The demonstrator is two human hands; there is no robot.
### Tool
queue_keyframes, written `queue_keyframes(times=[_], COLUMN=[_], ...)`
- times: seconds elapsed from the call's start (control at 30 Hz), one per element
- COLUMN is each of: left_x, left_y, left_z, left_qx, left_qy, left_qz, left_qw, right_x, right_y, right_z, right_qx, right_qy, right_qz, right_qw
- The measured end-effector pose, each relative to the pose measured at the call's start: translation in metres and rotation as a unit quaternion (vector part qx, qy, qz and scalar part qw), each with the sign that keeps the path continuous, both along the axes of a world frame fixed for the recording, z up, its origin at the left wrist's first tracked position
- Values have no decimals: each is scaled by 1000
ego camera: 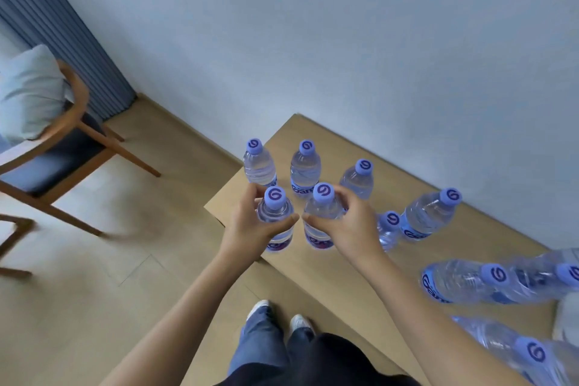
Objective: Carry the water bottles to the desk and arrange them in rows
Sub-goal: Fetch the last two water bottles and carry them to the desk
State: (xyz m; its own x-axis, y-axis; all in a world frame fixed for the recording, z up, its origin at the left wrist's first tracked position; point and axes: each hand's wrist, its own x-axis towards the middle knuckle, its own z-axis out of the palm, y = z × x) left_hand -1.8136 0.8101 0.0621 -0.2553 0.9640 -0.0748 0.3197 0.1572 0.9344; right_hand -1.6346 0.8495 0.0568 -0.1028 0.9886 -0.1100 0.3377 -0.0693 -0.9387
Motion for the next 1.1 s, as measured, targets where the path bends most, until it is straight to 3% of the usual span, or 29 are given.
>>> queue_keyframes(times=[0.27, 0.67, 1.1], left_x=[-13, -31, -42], left_y=[34, 56, 56], left_z=[-35, -56, -56], left_qx=[-66, -70, -37], left_qy=[15, 14, 48], left_qz=[-44, -96, -136], left_qw=[997, 993, 989], right_x=[-12, -30, -23], right_y=[14, 11, 9], right_z=[-32, -50, -38], right_qx=[-43, -40, -72], right_qy=[-39, -46, -64], right_qz=[-51, -122, -76], right_qw=[997, 991, 992])
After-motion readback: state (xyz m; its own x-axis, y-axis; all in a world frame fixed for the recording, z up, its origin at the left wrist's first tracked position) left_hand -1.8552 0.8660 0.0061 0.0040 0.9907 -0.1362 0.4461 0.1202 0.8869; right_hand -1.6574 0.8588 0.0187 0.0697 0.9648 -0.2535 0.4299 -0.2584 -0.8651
